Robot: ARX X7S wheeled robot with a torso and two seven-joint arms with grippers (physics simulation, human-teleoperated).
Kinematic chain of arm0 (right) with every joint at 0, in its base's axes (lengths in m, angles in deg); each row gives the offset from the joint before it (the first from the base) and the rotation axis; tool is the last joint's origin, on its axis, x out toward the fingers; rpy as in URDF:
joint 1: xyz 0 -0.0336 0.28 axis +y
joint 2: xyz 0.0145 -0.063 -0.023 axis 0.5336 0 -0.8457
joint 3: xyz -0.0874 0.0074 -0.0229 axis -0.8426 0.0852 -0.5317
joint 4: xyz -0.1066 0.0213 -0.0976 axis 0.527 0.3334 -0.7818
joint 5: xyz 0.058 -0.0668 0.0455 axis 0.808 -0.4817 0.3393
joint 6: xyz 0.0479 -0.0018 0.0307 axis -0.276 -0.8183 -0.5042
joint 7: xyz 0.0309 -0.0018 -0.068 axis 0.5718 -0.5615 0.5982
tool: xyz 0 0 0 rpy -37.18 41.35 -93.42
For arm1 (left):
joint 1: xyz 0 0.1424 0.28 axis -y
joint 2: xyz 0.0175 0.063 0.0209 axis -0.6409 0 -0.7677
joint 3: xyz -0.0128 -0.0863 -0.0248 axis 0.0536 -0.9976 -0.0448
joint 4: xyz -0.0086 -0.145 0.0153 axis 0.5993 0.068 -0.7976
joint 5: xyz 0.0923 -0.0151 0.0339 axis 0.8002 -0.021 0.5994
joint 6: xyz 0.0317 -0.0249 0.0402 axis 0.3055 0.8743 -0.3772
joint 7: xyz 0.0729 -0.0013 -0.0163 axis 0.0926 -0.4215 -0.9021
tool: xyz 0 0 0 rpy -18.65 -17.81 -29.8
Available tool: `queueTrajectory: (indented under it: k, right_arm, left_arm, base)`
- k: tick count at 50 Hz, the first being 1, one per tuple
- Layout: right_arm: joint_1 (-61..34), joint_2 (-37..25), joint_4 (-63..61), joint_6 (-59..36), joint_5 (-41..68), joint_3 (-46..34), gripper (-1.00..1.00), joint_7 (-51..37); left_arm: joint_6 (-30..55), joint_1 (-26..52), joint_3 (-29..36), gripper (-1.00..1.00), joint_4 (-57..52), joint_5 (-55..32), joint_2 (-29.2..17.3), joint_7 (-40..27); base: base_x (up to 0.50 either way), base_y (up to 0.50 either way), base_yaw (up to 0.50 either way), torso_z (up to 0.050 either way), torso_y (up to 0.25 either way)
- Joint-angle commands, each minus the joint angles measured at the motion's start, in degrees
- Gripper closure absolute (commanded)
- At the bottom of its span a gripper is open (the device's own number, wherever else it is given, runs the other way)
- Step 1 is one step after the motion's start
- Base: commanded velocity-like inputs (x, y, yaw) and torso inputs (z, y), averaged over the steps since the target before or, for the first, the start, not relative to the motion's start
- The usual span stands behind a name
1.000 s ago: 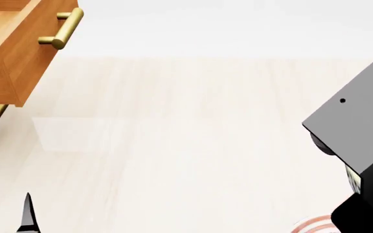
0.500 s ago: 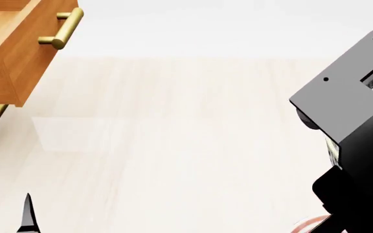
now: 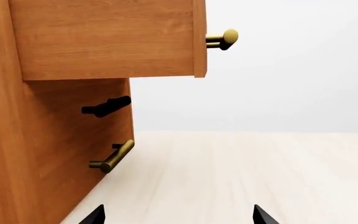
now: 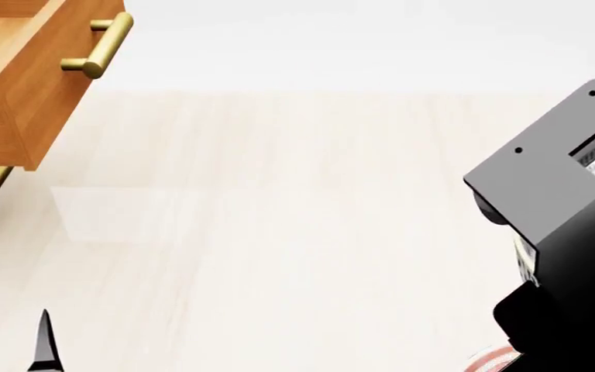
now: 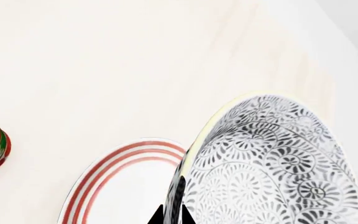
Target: Put the bowl on the plate.
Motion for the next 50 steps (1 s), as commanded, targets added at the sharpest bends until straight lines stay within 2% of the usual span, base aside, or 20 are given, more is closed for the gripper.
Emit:
queueTrajectory:
  k: [1, 25, 50]
  right_arm:
    - [-0.06, -1.33, -1.20, 0.74, -0.70, -0.32, 1.00, -0.47]
    - [6.11, -3.35, -5.62, 5.04, -4.15, 0.01, 1.00, 2.48]
    - [6.44, -7.43, -8.70, 6.87, -2.08, -0.73, 1.00, 0.73]
  left_arm:
    - [-0.09, 0.23, 0.33, -1.00, 0.38, 0.11, 0.00, 0.02]
    - [-0.22, 0.04, 0.57, -1.00, 0.39, -0.11, -0.23, -0.19]
    - [-0.40, 0.27, 1.04, -1.00, 0.73, 0.04, -0.37, -0.34]
  base:
    - [0.00, 0.00, 0.00, 0.000, 0.010]
    - [0.00, 0.00, 0.00, 0.000, 0.000]
    - [0.00, 0.00, 0.00, 0.001, 0.000]
